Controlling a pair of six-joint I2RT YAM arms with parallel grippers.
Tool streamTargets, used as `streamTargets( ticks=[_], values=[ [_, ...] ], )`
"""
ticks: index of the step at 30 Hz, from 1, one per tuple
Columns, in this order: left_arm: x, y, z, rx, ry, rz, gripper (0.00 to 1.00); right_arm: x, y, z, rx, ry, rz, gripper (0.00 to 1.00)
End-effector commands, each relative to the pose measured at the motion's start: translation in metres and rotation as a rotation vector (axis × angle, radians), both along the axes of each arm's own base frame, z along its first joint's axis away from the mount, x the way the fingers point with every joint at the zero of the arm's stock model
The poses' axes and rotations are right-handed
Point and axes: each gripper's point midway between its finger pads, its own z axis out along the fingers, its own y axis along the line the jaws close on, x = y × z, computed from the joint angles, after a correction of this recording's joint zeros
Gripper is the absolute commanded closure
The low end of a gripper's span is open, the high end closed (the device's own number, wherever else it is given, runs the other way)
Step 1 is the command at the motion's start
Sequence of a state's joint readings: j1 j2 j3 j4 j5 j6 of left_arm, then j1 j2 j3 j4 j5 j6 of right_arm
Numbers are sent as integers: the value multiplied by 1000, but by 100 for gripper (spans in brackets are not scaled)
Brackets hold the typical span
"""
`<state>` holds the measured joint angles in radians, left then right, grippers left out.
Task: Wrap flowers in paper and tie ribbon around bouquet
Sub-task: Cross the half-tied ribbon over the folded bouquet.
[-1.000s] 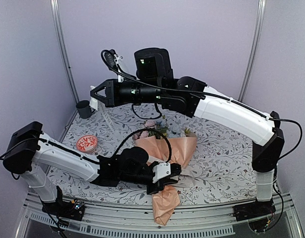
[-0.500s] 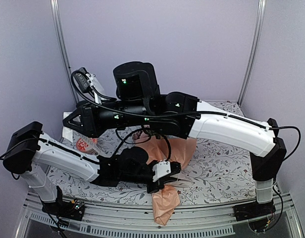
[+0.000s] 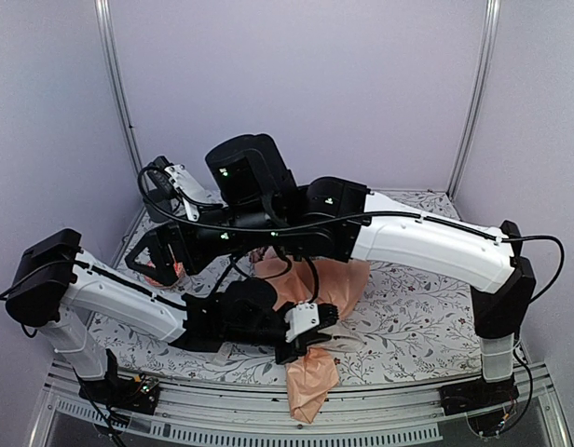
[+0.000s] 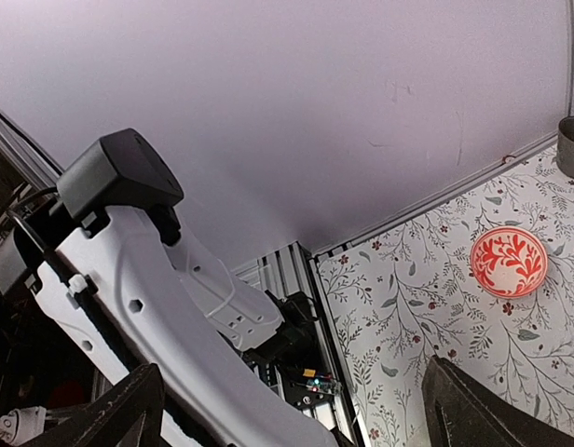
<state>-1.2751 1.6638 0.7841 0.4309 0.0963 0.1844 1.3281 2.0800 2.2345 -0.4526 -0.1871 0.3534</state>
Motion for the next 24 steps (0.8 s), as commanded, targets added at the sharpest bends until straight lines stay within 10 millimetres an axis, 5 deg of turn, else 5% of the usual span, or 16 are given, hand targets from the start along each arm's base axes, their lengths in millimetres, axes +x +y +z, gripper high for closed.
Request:
streamTargets(
  ticks=[1, 7, 12, 14, 17, 19, 21, 24],
  values=[
    [4, 4, -1, -19, 16, 14, 100, 16, -38, 27, -14, -38, -32, 1],
    [7, 12, 3, -62, 52, 14, 100, 34, -107, 48, -25, -70, -89, 1],
    [11, 16, 5, -76, 68, 23, 100, 57, -207, 57, 33, -64, -212, 1],
    [12, 19, 8, -97, 79, 23, 100, 63, -241, 30, 44, 6, -205, 10],
    [15, 24, 13, -129, 100, 15, 100, 68, -274, -26, 21, 92, -211, 38],
    [15, 25, 15, -140, 120, -2, 100, 52, -273, -71, -30, 149, -123, 49],
    [17, 25, 13, -137, 132, -4, 100, 29, -268, -98, -22, 179, 16, 54],
    [18, 27, 10, -129, 141, 0, 100, 21, -263, -131, -9, 205, 58, 53]
  ],
)
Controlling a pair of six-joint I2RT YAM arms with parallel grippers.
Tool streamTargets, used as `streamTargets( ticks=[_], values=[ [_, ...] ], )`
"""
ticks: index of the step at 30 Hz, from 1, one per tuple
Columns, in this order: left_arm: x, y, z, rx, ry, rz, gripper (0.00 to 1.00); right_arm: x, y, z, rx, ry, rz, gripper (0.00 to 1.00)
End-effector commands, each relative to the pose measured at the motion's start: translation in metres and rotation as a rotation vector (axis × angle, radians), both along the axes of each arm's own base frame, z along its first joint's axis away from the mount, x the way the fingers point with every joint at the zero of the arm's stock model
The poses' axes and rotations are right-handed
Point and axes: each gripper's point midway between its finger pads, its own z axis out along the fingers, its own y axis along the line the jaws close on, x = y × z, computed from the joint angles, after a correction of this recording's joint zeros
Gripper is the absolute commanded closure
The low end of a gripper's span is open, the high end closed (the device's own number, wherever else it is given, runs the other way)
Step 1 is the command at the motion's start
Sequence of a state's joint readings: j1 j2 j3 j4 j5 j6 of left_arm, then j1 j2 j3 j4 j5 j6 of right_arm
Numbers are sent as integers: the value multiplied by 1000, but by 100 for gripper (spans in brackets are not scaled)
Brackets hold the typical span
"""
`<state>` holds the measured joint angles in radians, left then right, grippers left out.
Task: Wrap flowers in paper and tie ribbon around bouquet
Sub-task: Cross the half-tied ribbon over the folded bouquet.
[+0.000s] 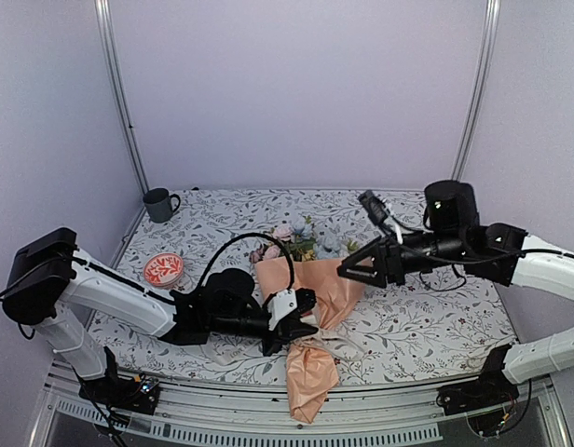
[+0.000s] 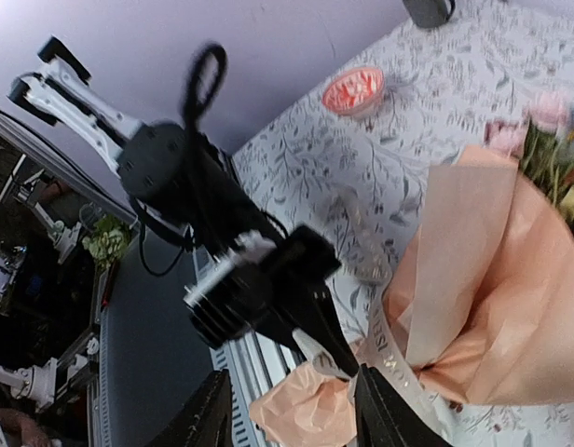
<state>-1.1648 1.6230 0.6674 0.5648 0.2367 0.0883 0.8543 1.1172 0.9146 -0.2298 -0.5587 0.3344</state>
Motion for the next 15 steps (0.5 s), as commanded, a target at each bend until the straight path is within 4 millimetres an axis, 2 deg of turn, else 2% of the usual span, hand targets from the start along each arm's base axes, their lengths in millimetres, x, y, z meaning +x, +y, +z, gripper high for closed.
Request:
streamTargets(
  ticks=[1, 11, 15],
  values=[
    [-1, 2, 10, -43, 22, -18, 100, -29, 15, -35, 71, 48, 185, 52],
    [0, 2, 8, -39, 37, -17, 100, -37, 56, -76, 31, 61, 283, 49],
    [-1, 1, 8, -40, 42, -23, 100, -39, 66, -86, 11, 75, 295, 58]
  ],
)
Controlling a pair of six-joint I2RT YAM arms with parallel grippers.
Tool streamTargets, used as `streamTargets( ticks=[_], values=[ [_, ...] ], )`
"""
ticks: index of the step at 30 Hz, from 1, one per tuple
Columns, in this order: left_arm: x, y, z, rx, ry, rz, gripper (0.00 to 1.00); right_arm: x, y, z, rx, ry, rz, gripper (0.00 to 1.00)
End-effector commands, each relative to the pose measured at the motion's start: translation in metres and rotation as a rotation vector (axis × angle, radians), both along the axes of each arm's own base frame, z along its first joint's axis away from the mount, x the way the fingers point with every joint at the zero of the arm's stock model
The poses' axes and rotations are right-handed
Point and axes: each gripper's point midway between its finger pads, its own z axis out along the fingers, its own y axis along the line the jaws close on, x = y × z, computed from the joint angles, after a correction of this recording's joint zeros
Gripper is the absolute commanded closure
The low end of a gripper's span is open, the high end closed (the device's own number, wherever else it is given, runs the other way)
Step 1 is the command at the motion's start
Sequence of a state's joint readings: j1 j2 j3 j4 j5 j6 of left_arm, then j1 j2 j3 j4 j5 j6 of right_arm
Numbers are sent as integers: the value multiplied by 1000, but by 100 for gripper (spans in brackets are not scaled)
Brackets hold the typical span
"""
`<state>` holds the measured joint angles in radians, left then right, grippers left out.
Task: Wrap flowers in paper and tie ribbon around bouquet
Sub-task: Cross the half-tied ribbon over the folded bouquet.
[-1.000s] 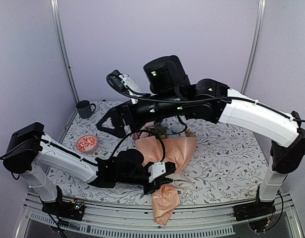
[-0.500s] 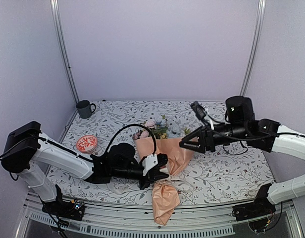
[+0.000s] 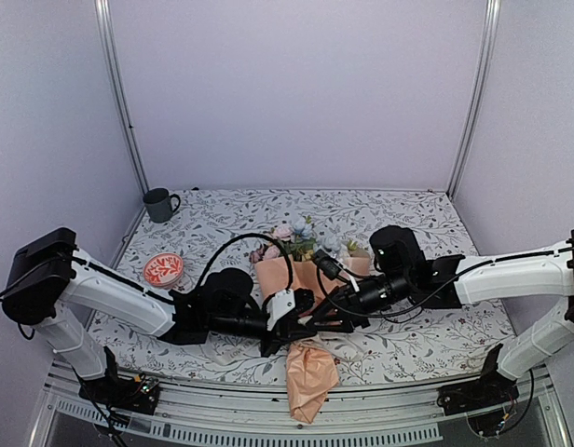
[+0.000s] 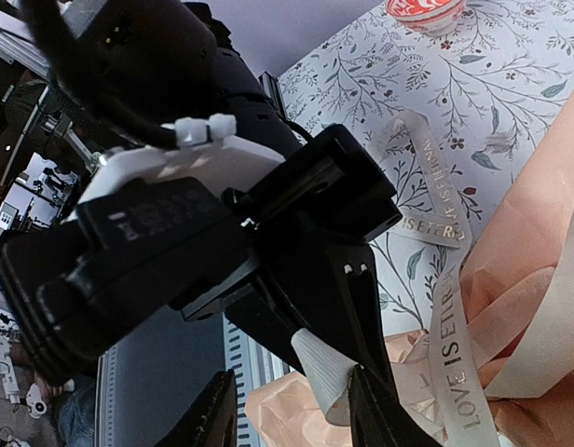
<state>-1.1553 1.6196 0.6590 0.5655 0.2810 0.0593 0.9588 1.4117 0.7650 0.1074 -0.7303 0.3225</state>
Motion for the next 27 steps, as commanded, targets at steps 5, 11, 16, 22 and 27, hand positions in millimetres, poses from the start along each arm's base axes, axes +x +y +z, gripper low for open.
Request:
streamTargets(
  ticks=[5, 11, 16, 22, 27],
  values=[
    [4, 0, 8, -29, -2, 0, 100, 2, 19, 9, 56, -32, 36, 87],
    [11, 3, 7, -11, 21, 33, 92, 8, 16, 6, 32, -48, -10, 100],
    [11, 16, 9, 86, 108, 81, 27, 20, 12, 0, -1, -40, -69, 100],
    [18, 64, 22, 184, 191, 274, 9, 25, 11, -2, -13, -35, -88, 100],
    [72, 161, -9, 317, 369, 792, 11, 28, 11, -3, -21, -29, -96, 100]
  ],
)
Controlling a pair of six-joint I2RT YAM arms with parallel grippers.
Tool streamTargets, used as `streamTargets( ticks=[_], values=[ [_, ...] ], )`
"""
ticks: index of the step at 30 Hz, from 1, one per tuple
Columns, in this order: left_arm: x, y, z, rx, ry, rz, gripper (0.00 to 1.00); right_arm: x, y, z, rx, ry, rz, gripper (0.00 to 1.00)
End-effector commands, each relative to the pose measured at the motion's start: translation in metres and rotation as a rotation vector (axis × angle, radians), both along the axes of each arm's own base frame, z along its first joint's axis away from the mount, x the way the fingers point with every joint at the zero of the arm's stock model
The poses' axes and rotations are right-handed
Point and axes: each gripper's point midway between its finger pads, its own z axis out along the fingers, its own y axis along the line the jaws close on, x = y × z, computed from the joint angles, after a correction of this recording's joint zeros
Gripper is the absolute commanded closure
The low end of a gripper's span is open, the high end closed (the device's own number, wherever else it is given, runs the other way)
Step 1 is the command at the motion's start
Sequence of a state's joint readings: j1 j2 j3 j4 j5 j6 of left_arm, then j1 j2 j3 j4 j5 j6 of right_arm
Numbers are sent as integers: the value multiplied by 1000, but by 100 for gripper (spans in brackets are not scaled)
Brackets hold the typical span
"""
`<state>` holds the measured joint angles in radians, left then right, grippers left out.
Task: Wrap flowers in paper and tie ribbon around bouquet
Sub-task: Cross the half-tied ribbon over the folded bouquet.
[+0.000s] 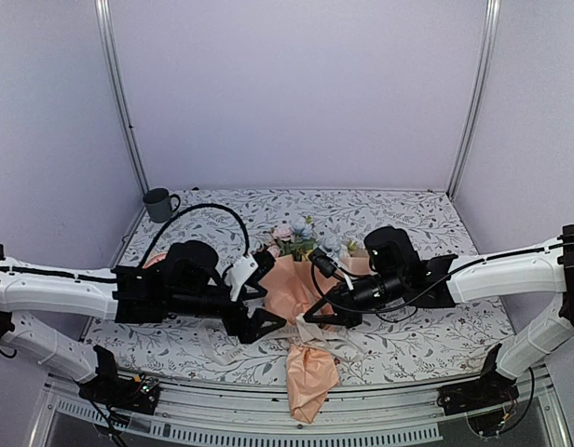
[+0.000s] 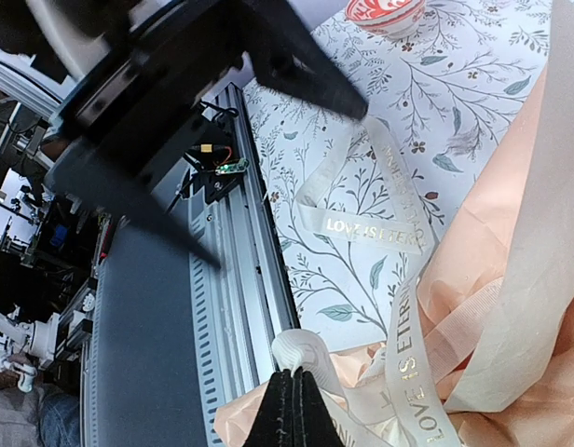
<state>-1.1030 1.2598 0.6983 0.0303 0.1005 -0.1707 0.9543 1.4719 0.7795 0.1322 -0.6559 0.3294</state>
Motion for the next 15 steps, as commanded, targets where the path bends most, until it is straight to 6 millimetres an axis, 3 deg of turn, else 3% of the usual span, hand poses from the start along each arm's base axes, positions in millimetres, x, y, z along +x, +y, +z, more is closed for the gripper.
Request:
streamTargets(
  ticks=[1, 4, 6, 12, 15],
  values=[
    [55, 118, -65, 251, 237, 584, 15, 10, 4, 14, 20, -18, -26, 100],
    [56, 176, -98, 307, 330, 826, 19, 11, 6, 16, 24, -19, -27, 100],
    [48, 192, -113, 316, 361, 886, 19, 12, 6, 19, 29, -20, -28, 100],
    [30, 202, -144, 344, 432, 889, 16, 10, 7, 17, 27, -13, -21, 100],
    [24, 206, -158, 392, 457, 889, 22, 9, 6, 17, 27, -8, -20, 100]
  ],
)
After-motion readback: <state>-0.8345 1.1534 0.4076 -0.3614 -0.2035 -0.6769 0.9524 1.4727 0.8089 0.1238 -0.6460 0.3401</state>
